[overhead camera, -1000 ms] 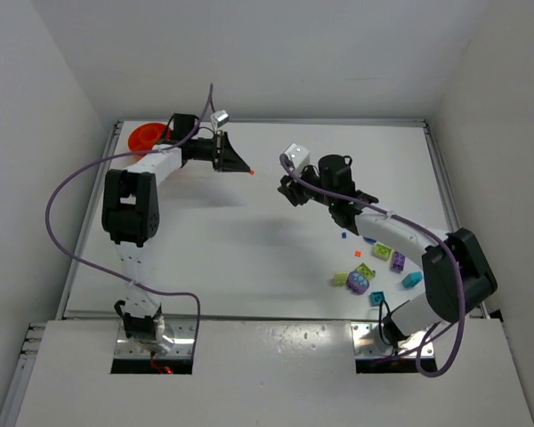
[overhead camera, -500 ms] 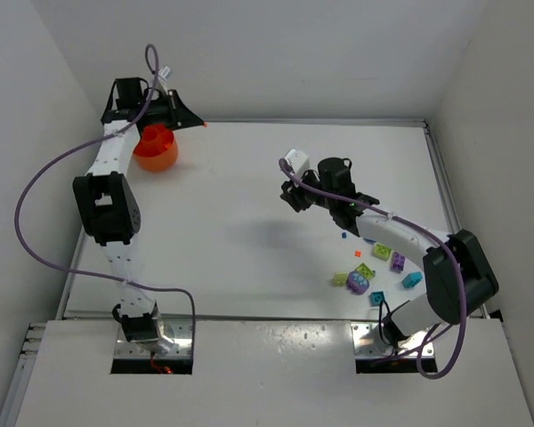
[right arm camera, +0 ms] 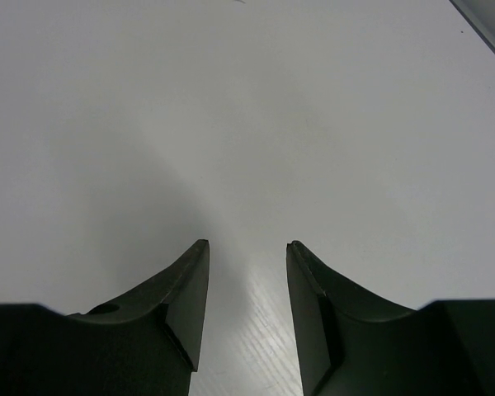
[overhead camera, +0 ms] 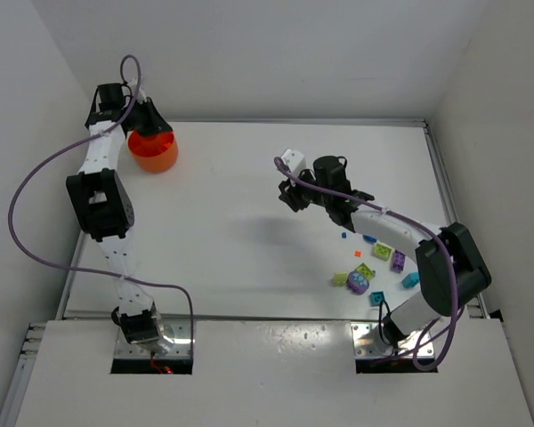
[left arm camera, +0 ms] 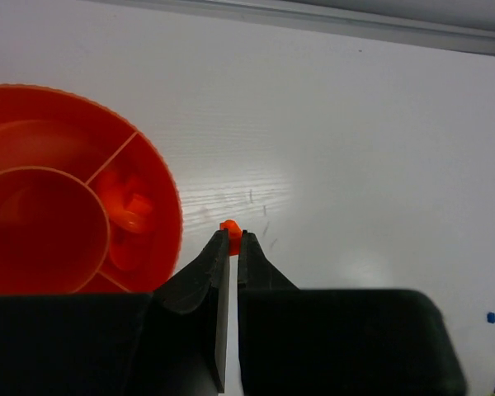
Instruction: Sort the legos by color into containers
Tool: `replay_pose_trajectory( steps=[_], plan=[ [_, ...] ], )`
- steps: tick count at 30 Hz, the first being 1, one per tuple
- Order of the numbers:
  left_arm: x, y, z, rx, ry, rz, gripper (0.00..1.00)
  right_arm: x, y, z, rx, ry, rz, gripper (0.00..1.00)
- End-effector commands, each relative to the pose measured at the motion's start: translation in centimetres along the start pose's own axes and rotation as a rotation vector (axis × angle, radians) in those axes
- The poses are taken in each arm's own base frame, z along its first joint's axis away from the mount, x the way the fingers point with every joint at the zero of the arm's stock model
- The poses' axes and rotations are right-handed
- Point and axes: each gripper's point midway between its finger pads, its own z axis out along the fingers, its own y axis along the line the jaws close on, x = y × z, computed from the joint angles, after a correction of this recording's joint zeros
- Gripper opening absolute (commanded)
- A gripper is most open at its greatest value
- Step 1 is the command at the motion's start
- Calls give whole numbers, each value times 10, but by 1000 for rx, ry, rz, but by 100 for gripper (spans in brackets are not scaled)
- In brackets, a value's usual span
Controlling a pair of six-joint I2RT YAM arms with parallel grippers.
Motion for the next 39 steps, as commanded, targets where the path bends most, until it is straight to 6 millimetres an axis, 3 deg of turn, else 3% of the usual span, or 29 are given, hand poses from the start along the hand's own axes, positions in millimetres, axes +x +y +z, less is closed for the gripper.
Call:
replay_pose_trajectory(
  steps=[1,15,22,26,28,32,33,36,37,38,39],
  plan=[
    [-14,18,-2,-100,-29,44,0,-26,-9,3,7,-65,-29,43],
    [-8,57,-1,-264,-22,30,0,-25,-12,9,11,-47,-24,43],
    [-9,59,-1,-277,-22,39,30,-23,-11,9,8,-38,-21,43],
    [-8,56,-3,-265,-21,39,35,-10,-20,3,33,16,-9,43],
    [-8,53,-5,-256,-20,49,36,-4,-19,-10,38,63,-22,42],
    [-19,32,-15,-188,-45,90,36,24,-31,-40,75,213,12,35],
    [-29,10,-22,-167,-73,159,36,35,-31,-53,78,287,35,34],
    [-33,-26,-27,-170,-107,320,40,53,-40,-81,89,400,38,32],
    [-32,-56,-31,-147,-128,410,44,69,-35,-96,67,482,33,32],
    [-30,-67,-33,-149,-137,445,50,76,-33,-106,55,519,34,31],
    [-27,-79,-34,-139,-140,474,63,80,-38,-116,67,549,36,31]
  ],
)
